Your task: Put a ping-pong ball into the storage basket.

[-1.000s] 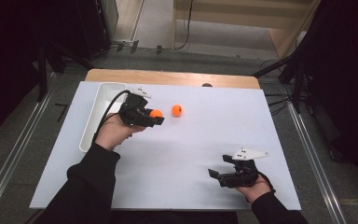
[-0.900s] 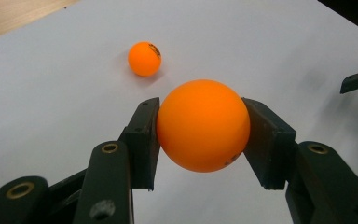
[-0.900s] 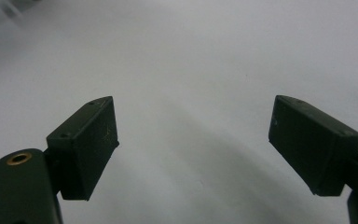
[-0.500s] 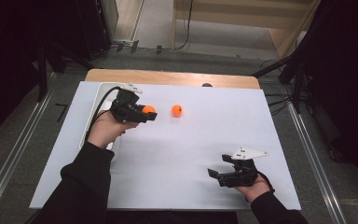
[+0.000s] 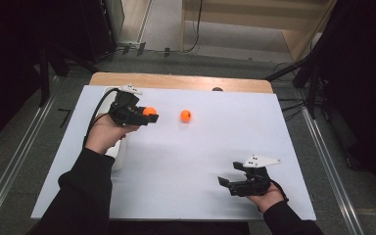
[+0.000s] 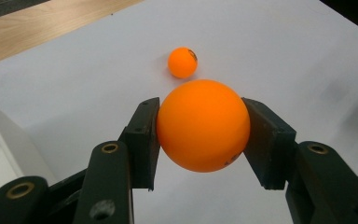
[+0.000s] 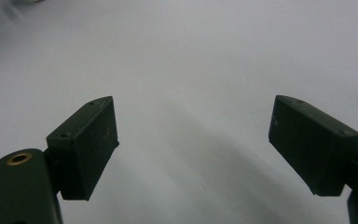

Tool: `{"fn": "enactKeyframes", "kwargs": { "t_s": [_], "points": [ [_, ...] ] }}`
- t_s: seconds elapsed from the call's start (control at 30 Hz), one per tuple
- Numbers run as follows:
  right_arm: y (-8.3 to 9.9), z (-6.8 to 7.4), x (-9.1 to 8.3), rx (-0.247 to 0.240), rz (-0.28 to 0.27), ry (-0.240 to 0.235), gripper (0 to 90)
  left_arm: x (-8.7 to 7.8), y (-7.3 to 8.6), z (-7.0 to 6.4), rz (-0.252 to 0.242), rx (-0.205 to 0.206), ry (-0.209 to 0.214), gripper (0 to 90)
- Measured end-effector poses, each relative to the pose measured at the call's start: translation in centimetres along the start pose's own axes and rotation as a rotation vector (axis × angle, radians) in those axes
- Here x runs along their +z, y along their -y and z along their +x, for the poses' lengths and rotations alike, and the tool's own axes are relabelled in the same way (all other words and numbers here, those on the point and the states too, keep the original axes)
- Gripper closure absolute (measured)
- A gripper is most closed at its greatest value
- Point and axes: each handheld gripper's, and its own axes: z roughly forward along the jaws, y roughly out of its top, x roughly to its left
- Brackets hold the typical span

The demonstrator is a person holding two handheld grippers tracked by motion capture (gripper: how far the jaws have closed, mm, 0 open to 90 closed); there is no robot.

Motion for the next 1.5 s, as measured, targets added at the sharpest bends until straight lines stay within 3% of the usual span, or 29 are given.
{"fn": "enactKeyframes", "kwargs": {
  "t_s": [0.77, 1.0, 1.5],
  "points": [
    [0.1, 0.0, -0.2, 0.002, -0.001, -0.003, 14.1, -1.0, 0.5, 2.2, -0.018, -0.055, -0.065, 50.7],
    [0.1, -0.1, -0.2, -0.002, 0.000, 0.002, 14.1, -1.4, 0.6, 2.7, -0.032, -0.073, -0.116, 50.7],
    [0.1, -0.2, 0.0, 0.003, -0.004, 0.005, 14.1, -1.7, 1.0, 3.7, -0.061, -0.131, -0.177, 50.7]
  ]
}}
